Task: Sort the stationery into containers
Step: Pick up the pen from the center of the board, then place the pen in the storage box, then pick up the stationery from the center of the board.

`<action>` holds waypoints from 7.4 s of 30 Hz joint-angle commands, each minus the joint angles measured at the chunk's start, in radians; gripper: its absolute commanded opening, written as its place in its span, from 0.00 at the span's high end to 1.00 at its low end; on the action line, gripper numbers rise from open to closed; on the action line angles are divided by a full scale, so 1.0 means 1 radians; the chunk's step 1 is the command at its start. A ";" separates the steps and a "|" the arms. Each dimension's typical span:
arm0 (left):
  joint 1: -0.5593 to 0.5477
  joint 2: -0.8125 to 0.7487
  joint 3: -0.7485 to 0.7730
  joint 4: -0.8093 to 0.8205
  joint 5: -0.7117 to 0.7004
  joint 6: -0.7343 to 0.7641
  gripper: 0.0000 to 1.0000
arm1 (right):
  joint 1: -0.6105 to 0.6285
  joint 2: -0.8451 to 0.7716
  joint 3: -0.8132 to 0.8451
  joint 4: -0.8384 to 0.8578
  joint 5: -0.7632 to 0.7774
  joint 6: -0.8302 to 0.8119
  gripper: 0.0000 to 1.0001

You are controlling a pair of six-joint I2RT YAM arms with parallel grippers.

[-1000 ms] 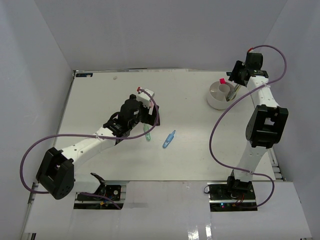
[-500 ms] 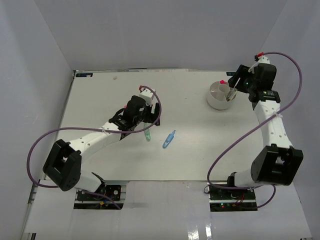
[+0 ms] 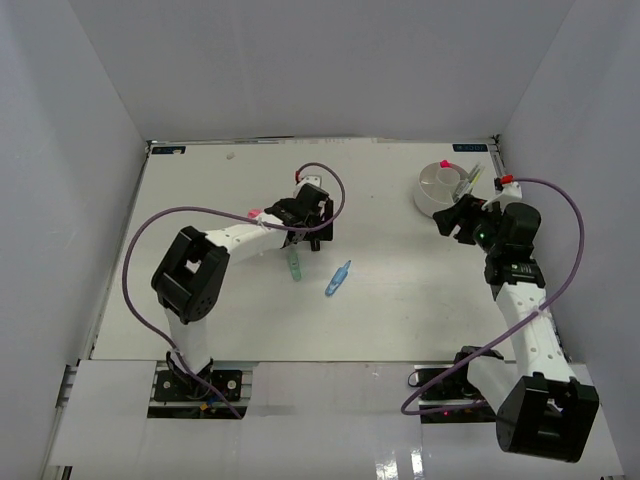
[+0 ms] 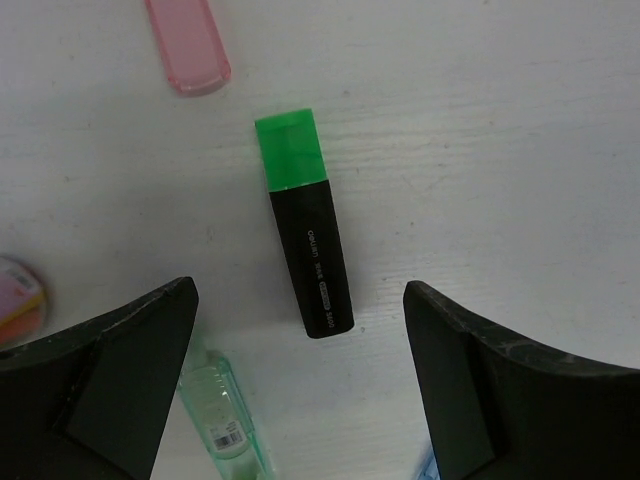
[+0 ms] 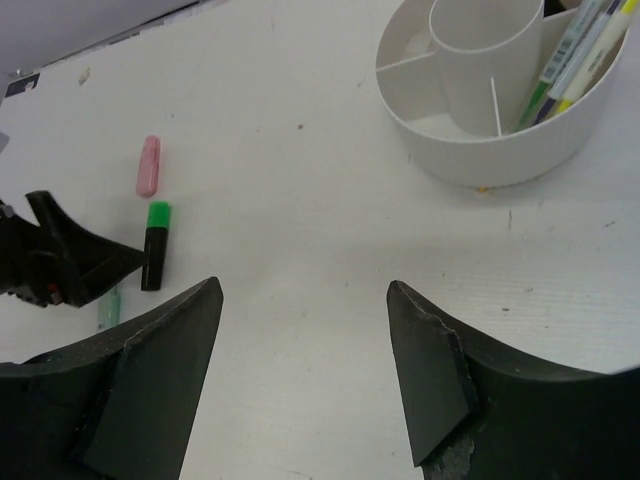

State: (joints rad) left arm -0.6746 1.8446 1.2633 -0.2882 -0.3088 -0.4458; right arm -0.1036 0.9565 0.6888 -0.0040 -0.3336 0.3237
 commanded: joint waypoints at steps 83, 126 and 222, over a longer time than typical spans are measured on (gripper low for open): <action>-0.204 -0.486 -0.438 0.607 0.353 0.572 0.54 | 0.513 0.346 0.239 0.072 -0.305 0.058 0.89; -0.146 -0.298 -0.197 0.064 0.077 0.317 0.02 | 0.116 0.861 0.968 -0.264 0.604 -0.255 0.92; 0.152 -0.342 -0.841 1.100 -0.213 0.249 0.20 | 0.263 -0.325 -0.305 0.312 -0.047 -0.147 0.09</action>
State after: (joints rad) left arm -0.5308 1.4826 0.4030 0.7208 -0.5179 -0.2150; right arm 0.1528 0.6296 0.3775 0.2588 -0.3664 0.1978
